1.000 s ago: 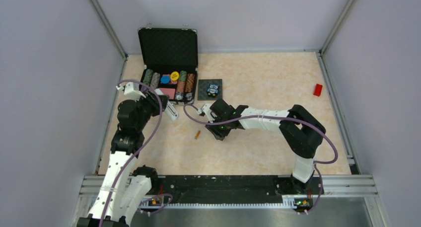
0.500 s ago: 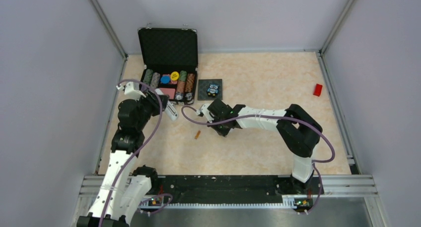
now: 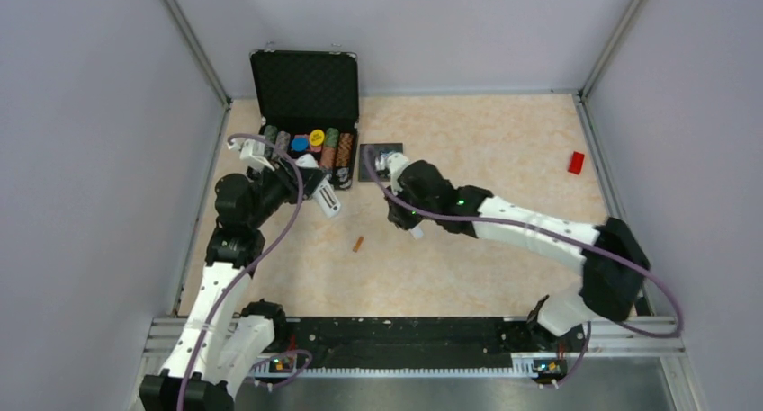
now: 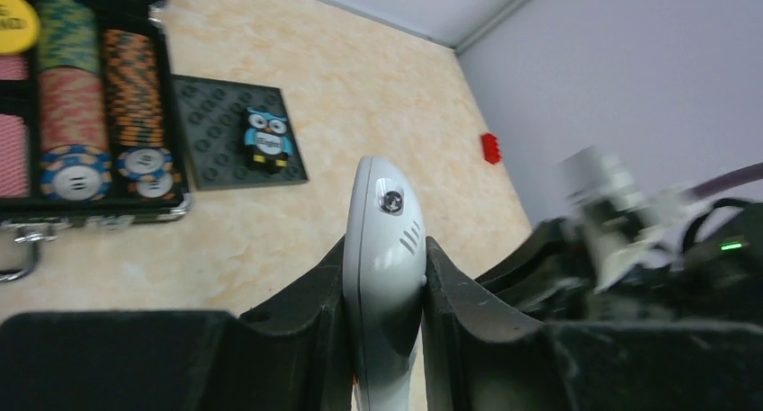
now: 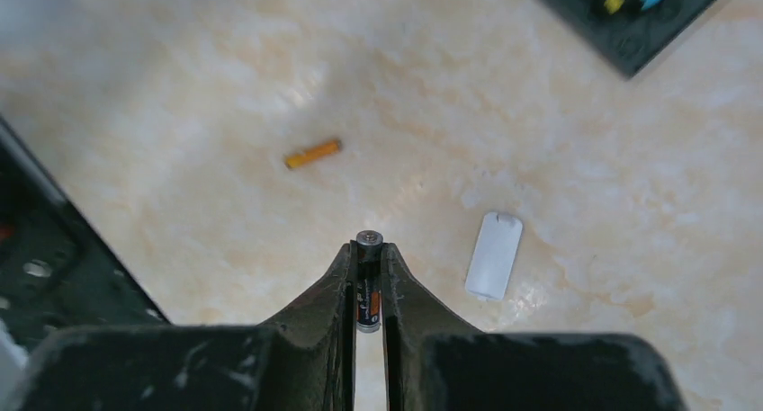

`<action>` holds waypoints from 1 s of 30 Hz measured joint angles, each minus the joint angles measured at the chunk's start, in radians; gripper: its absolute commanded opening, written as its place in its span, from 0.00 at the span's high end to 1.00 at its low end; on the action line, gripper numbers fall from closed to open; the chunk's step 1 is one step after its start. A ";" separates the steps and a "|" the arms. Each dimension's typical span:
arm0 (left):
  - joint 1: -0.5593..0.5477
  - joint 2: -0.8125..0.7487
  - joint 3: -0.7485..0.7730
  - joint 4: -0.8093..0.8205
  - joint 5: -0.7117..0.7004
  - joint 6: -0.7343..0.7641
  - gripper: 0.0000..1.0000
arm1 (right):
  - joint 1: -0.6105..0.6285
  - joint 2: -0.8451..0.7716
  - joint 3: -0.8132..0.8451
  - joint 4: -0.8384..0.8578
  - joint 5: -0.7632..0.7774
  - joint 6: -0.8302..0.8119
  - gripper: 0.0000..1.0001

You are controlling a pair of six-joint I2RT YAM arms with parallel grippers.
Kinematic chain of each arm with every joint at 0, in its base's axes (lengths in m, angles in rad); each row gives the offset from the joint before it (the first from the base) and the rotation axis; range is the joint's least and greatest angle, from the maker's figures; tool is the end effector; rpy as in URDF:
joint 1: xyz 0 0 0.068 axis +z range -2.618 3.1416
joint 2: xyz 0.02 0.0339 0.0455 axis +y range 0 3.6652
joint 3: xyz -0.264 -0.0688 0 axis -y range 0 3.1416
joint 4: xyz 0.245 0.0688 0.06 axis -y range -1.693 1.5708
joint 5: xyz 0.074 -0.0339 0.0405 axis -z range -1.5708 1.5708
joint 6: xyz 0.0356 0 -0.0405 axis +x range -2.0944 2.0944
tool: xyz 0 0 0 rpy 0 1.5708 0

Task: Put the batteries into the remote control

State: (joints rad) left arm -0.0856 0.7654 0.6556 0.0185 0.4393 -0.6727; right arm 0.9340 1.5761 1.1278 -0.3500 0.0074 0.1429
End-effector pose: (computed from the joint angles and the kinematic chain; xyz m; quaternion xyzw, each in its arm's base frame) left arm 0.1835 -0.0309 0.3195 -0.0680 0.7326 -0.3930 0.5516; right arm 0.2052 0.2770 0.2469 -0.3556 0.8553 0.1902 0.3252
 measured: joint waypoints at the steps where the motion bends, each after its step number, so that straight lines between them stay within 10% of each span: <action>1: 0.000 0.014 0.000 0.024 0.037 -0.012 1.00 | 0.000 -0.071 -0.012 0.027 0.001 0.027 0.92; 9: -0.029 0.115 0.025 0.047 0.143 -0.129 1.00 | 0.014 -0.400 -0.016 0.280 0.039 0.215 0.91; 30: -0.072 0.247 0.121 -0.156 0.185 -0.370 1.00 | 0.169 -0.170 0.053 0.351 0.167 0.324 0.90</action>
State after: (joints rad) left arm -0.1574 1.0122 0.7769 -0.1371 0.6239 -1.0428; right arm 1.1030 1.4063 1.1809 0.0010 0.1749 0.4671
